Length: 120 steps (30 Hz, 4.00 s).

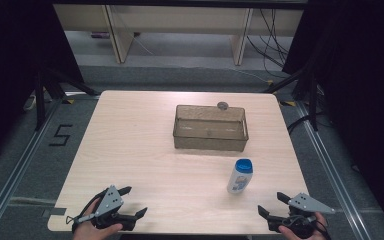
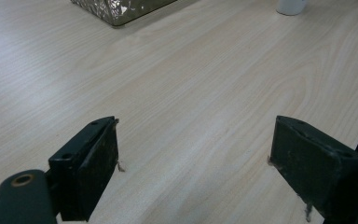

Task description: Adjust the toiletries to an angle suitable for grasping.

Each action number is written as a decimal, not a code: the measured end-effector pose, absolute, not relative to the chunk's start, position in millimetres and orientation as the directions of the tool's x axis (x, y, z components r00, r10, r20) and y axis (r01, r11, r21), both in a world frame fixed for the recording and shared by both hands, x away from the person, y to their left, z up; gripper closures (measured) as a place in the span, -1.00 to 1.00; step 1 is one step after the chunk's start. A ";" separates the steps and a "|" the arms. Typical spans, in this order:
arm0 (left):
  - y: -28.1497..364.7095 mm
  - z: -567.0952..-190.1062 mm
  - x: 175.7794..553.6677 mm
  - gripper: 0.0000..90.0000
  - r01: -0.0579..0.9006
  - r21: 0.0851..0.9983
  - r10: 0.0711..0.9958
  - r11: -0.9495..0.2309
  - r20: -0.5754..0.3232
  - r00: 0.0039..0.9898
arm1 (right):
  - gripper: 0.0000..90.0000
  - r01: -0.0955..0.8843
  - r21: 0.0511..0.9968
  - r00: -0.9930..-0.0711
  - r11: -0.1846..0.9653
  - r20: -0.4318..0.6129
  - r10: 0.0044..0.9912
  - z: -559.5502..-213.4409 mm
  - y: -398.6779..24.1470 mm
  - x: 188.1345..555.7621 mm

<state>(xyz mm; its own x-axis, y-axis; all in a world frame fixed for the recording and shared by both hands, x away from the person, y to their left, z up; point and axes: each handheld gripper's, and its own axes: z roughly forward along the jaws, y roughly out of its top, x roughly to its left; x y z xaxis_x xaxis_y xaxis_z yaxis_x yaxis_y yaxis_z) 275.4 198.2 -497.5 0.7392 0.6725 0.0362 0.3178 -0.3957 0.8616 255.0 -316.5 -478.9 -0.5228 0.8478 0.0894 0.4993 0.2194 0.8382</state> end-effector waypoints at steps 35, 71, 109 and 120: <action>197.3 -498.7 276.5 -0.67 0.315 0.863 0.672 -0.394 0.037 0.740 | -0.66 0.410 0.882 -0.610 0.234 0.075 0.789 -472.1 -306.4 271.3; 196.8 -499.5 276.9 -0.67 0.320 0.864 0.670 -0.389 0.027 0.742 | -0.66 0.347 0.901 -0.690 0.261 0.056 0.722 -472.2 -284.7 308.1; 195.1 -499.5 279.2 -0.67 0.323 0.861 0.668 -0.393 0.026 0.744 | -0.61 0.303 0.903 -0.731 0.304 0.016 0.682 -475.4 -264.9 335.9; 193.3 -499.8 279.5 -0.67 0.332 0.860 0.668 -0.389 0.015 0.744 | -0.35 0.283 0.898 -0.764 0.336 -0.001 0.646 -479.2 -261.5 340.8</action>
<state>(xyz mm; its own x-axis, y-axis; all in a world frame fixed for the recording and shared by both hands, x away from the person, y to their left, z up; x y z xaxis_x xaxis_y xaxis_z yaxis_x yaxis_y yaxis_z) 279.5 193.3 -499.8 0.7437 0.6683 0.0150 0.3318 -0.3886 0.8596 340.8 -261.5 -479.2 -0.7636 0.6457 -0.0011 0.2829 0.3360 0.8984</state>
